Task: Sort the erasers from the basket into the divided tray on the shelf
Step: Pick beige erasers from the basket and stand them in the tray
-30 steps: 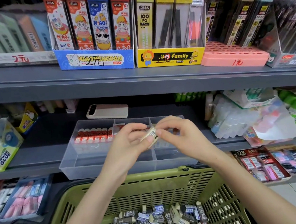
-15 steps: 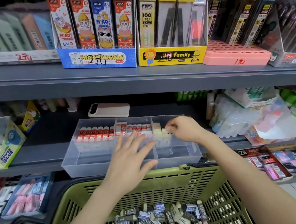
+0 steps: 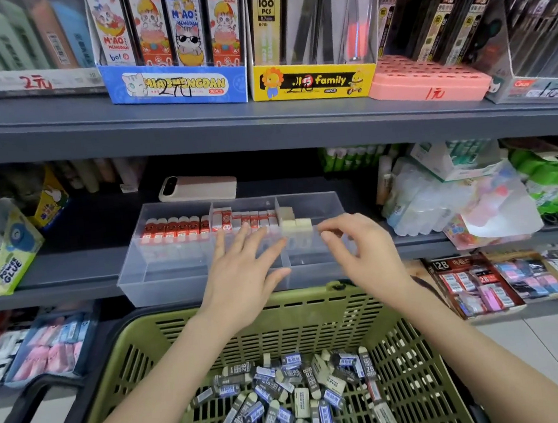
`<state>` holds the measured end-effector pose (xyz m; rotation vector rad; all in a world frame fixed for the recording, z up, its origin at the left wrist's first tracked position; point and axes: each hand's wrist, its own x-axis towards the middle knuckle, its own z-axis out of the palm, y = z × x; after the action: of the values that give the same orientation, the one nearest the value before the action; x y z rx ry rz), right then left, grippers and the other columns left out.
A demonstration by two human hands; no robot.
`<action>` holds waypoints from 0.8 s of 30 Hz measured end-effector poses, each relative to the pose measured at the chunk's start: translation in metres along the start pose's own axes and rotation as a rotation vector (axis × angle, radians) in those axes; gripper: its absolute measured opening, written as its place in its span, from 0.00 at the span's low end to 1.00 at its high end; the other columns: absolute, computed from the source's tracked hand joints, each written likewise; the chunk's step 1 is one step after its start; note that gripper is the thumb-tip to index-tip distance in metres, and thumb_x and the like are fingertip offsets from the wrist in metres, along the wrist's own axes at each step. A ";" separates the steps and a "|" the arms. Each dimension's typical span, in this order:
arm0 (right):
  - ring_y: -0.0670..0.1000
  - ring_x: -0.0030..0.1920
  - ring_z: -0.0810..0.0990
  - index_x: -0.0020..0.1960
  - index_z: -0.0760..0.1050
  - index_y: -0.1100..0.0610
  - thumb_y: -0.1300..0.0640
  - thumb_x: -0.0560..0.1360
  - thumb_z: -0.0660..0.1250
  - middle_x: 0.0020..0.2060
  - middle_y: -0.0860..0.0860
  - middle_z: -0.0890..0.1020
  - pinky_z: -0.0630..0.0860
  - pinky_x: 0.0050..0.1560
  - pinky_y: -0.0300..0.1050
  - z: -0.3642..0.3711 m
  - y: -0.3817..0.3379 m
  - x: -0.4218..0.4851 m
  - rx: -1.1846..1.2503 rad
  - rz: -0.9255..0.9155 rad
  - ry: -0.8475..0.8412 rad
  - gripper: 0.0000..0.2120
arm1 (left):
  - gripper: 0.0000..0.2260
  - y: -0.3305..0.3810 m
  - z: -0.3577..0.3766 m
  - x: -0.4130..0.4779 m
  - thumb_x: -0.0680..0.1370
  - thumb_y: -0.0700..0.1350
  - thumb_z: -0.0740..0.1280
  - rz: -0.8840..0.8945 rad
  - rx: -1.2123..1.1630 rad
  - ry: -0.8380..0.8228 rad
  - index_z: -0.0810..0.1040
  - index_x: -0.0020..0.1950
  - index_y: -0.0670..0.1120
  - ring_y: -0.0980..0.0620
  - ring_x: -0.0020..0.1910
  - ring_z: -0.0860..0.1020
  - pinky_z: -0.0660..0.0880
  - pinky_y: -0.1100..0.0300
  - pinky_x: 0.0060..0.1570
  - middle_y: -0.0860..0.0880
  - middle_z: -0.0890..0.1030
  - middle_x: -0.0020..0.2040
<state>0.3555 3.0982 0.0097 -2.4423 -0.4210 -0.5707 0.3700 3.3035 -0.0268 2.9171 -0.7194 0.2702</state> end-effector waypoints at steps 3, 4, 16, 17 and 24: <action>0.41 0.38 0.75 0.47 0.81 0.55 0.57 0.76 0.64 0.40 0.44 0.81 0.70 0.42 0.31 0.006 -0.005 -0.050 0.098 0.111 -0.054 0.07 | 0.23 0.000 0.002 -0.002 0.80 0.59 0.52 -0.011 -0.025 0.010 0.64 0.74 0.55 0.43 0.76 0.55 0.44 0.43 0.74 0.45 0.64 0.75; 0.41 0.38 0.76 0.48 0.81 0.55 0.58 0.76 0.65 0.40 0.44 0.82 0.71 0.41 0.31 0.011 -0.002 -0.066 0.111 0.192 -0.145 0.06 | 0.22 0.000 0.000 -0.006 0.81 0.58 0.53 -0.013 -0.056 0.034 0.65 0.74 0.54 0.43 0.76 0.57 0.45 0.43 0.74 0.44 0.65 0.75; 0.48 0.23 0.64 0.33 0.75 0.53 0.41 0.71 0.68 0.21 0.47 0.69 0.62 0.27 0.39 0.125 0.025 -0.168 0.152 1.310 -0.365 0.17 | 0.15 0.007 0.002 -0.115 0.78 0.47 0.58 -0.132 -0.365 0.325 0.81 0.52 0.42 0.47 0.49 0.78 0.69 0.58 0.52 0.47 0.82 0.48; 0.49 0.24 0.66 0.36 0.78 0.53 0.42 0.71 0.68 0.23 0.48 0.71 0.64 0.29 0.40 0.131 0.022 -0.167 0.154 1.320 -0.331 0.14 | 0.15 0.010 0.007 -0.121 0.78 0.48 0.59 -0.155 -0.381 0.274 0.81 0.53 0.42 0.47 0.50 0.78 0.70 0.57 0.52 0.47 0.82 0.49; 0.49 0.31 0.69 0.37 0.75 0.59 0.58 0.74 0.67 0.30 0.50 0.74 0.70 0.35 0.42 0.109 -0.014 -0.162 0.656 1.391 -0.133 0.08 | 0.19 0.035 0.037 -0.131 0.80 0.52 0.60 -0.630 -0.985 -0.349 0.68 0.70 0.48 0.52 0.63 0.73 0.67 0.62 0.59 0.48 0.75 0.66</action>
<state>0.2430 3.1492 -0.1425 -1.5772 0.8829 0.3085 0.2444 3.3251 -0.0862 2.0623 0.0947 -0.5194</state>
